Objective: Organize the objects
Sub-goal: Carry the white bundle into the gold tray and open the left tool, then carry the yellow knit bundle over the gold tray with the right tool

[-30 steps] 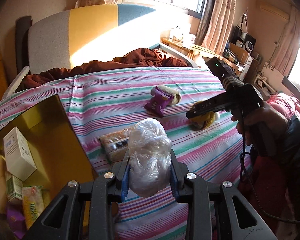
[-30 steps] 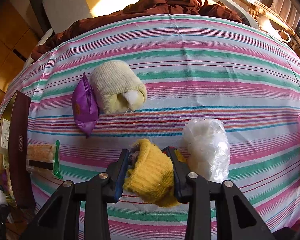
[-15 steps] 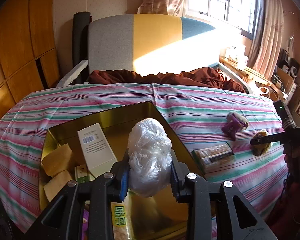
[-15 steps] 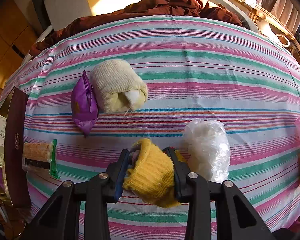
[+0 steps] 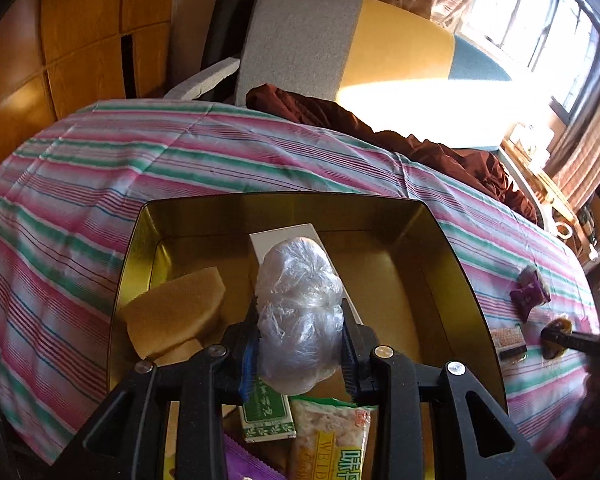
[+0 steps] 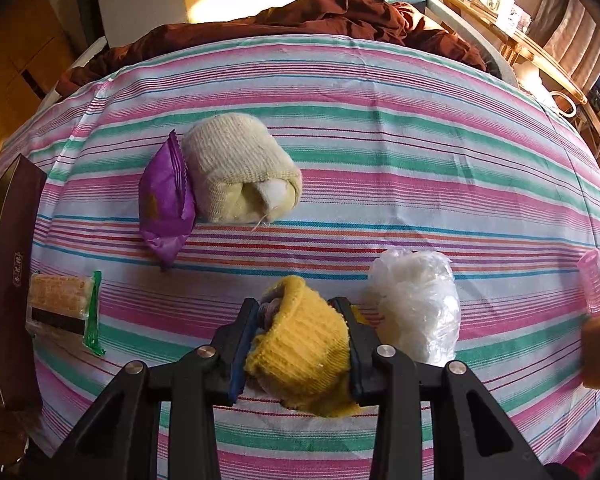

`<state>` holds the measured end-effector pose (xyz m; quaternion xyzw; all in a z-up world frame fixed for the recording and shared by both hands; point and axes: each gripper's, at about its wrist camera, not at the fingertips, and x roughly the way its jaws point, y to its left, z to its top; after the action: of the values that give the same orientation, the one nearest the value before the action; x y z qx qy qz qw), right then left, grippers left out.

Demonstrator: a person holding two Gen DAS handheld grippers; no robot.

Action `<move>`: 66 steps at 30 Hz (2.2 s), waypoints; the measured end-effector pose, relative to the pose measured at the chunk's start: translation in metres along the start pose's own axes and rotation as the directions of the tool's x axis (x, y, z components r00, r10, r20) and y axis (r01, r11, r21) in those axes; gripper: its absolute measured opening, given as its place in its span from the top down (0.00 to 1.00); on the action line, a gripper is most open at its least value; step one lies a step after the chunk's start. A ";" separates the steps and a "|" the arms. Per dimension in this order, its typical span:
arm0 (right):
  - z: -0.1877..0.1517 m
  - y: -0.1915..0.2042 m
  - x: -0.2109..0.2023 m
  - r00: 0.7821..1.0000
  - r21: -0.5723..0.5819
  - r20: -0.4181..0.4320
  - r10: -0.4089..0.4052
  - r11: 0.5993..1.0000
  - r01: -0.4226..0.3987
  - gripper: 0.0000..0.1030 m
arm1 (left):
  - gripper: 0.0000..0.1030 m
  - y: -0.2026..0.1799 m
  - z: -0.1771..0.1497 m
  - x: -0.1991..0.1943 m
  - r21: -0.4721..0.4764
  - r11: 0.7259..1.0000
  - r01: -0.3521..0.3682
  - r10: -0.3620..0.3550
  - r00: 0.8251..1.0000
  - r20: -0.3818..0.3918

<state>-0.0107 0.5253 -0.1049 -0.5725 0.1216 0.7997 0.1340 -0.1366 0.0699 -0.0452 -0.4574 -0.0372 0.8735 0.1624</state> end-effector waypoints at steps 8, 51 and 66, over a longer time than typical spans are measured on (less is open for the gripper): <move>0.000 0.003 0.003 1.000 -0.012 0.004 -0.003 1.000 0.003 0.63 | 0.65 0.031 0.021 0.023 -0.065 0.998 0.022 -0.024 1.000 -0.019; 0.003 0.258 -0.111 0.915 -0.397 0.146 0.377 0.869 -0.295 0.69 | 0.36 0.018 -0.069 -0.079 0.042 0.995 -0.086 0.079 0.984 0.159; -0.018 0.345 -0.024 0.941 -0.416 -0.045 0.334 0.851 -0.322 0.63 | 0.32 0.048 -0.077 -0.083 -0.033 0.997 -0.066 0.071 0.986 0.151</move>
<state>-0.1097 0.1946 -0.0736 -0.5471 0.0420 0.8262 -0.1281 -0.0425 -0.0085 -0.0347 -0.3925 -0.0459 0.9104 0.1226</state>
